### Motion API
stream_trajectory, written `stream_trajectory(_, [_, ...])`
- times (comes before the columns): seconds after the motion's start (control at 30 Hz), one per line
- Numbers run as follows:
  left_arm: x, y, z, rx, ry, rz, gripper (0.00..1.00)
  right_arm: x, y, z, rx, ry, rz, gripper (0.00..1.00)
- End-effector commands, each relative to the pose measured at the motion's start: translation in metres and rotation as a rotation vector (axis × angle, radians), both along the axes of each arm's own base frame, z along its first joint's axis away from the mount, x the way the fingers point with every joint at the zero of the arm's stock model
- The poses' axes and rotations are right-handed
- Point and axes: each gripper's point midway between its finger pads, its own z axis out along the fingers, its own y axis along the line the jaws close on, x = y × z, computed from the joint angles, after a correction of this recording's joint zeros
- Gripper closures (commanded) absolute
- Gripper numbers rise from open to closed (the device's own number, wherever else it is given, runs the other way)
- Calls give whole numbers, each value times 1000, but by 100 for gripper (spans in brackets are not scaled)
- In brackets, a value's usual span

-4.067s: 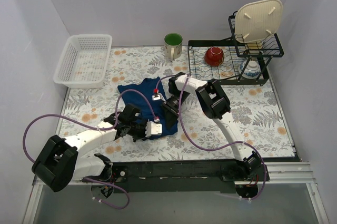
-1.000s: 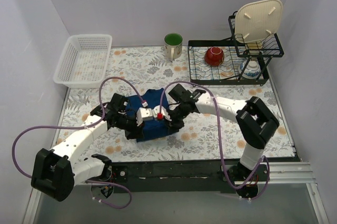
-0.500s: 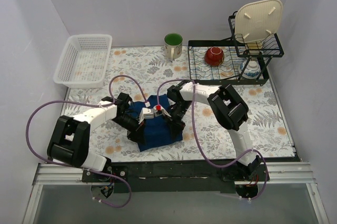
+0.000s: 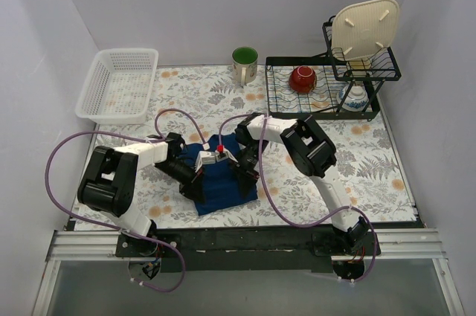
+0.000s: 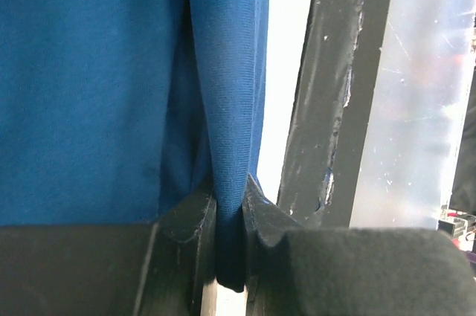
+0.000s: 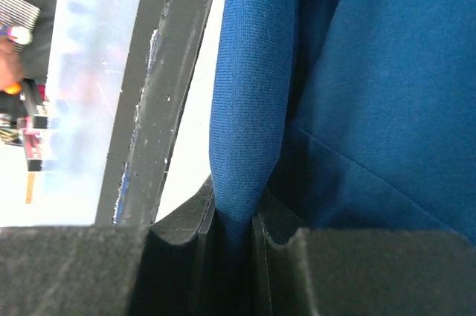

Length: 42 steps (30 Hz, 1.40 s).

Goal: Roll the t-shirts
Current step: Roll the T-shirt to the center of the board.

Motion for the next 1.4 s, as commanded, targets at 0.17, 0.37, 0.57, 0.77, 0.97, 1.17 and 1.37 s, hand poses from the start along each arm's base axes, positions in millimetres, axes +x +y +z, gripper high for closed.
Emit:
stream_trajectory(0.17, [-17,44,-28,286,-30,-42,76,19,-6,-42,-141,-87,83,92])
stream_trajectory(0.37, [1,44,3,237,-122,46,64,20,-4,-52,-167,-120,118,92])
stream_trajectory(0.57, [32,34,60,158,-353,114,57,20,1,-68,-213,-104,117,92])
stream_trajectory(0.77, [37,4,100,-13,-594,58,41,35,14,-87,-268,-105,77,92])
stream_trajectory(0.97, [23,-10,77,-11,-602,-68,36,31,13,-96,-299,-77,69,92])
stream_trajectory(1.17, [10,-15,56,-6,-596,-166,35,27,9,-98,-315,-54,64,92])
stream_trajectory(1.37, [-2,-13,30,48,-574,-199,34,26,10,-102,-313,-49,66,91])
